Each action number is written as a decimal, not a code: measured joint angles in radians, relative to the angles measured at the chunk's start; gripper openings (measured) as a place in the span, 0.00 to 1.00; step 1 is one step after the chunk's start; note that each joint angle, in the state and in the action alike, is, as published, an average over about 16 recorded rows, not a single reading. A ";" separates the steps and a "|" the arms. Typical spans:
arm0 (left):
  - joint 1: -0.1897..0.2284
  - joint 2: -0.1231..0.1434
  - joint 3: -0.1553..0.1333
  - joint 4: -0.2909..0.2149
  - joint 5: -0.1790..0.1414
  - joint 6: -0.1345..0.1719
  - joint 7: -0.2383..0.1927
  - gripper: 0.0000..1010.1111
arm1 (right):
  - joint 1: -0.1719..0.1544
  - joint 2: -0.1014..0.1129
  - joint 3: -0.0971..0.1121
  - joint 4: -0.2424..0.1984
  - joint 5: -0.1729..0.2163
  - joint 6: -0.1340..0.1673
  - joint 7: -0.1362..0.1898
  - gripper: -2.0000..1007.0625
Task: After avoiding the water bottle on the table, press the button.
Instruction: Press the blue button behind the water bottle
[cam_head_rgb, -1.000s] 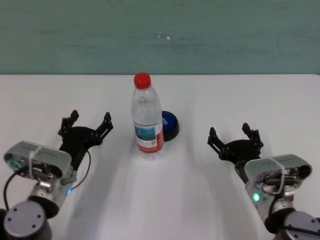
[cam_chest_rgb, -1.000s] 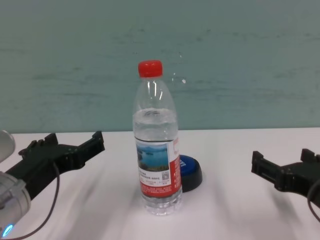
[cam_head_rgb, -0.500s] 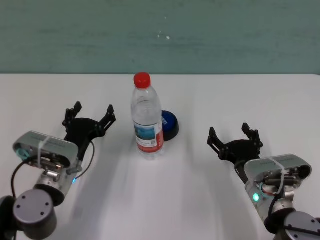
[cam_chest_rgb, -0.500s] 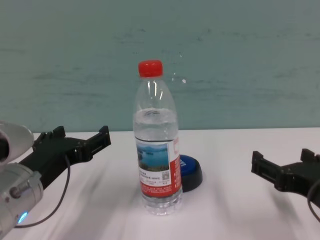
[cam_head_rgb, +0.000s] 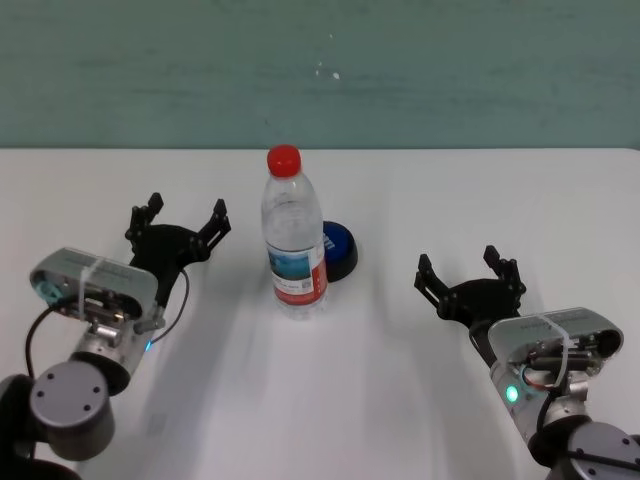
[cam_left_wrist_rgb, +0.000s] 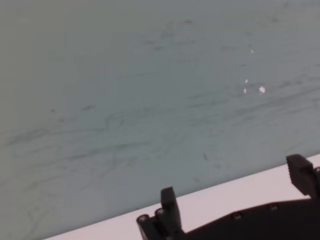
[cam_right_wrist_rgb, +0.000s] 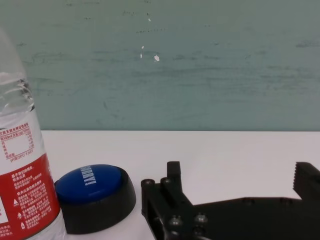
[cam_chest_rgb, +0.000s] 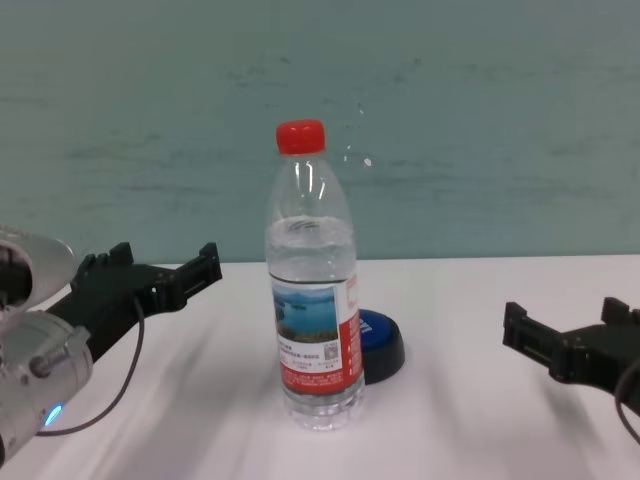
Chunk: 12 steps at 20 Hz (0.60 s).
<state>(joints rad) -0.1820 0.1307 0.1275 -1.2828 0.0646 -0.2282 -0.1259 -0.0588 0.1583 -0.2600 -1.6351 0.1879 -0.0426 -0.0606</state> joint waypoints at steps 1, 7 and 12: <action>-0.006 0.001 0.000 0.006 0.000 -0.002 -0.002 1.00 | 0.000 0.000 0.000 0.000 0.000 0.000 0.000 1.00; -0.039 0.004 0.006 0.037 -0.001 -0.011 -0.015 1.00 | 0.000 0.000 0.000 0.000 0.000 0.000 0.000 1.00; -0.064 0.006 0.014 0.059 -0.002 -0.016 -0.024 1.00 | 0.000 0.000 0.000 0.000 0.000 0.000 0.000 1.00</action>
<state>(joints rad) -0.2459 0.1369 0.1410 -1.2241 0.0622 -0.2446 -0.1498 -0.0588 0.1583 -0.2600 -1.6351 0.1879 -0.0426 -0.0605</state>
